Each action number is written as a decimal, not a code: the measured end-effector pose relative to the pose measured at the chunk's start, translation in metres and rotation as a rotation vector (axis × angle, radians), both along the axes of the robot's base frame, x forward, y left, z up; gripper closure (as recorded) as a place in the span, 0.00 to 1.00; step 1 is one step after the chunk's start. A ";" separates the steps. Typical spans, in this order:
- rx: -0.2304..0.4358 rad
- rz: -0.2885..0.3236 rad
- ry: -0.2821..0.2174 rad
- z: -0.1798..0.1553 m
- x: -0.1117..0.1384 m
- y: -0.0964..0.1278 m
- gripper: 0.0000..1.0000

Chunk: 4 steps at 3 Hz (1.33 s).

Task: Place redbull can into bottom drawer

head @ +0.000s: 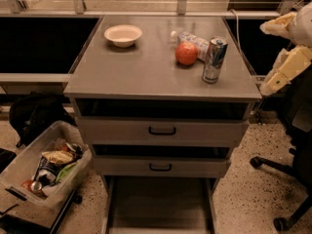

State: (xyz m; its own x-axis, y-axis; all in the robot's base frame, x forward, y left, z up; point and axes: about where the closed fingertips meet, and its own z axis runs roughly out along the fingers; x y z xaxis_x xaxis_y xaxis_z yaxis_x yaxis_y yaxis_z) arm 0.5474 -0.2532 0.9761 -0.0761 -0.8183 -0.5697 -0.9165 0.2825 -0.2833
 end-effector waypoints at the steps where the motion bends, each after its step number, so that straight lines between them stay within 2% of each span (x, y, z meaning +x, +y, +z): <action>1: 0.000 0.000 0.000 0.000 0.000 0.000 0.00; 2: 0.051 0.020 -0.044 0.011 0.010 -0.014 0.00; 3: 0.135 0.053 -0.118 0.029 0.024 -0.037 0.00; 4: 0.188 0.072 -0.165 0.040 0.033 -0.050 0.00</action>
Offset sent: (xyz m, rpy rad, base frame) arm 0.0437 -0.0821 0.0647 0.2471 -0.2184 0.0959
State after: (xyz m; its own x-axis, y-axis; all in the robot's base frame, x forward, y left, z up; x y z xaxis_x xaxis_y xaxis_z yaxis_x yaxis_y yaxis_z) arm 0.5800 -0.3037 1.0158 0.0854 -0.6965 -0.7124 -0.8819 0.2799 -0.3794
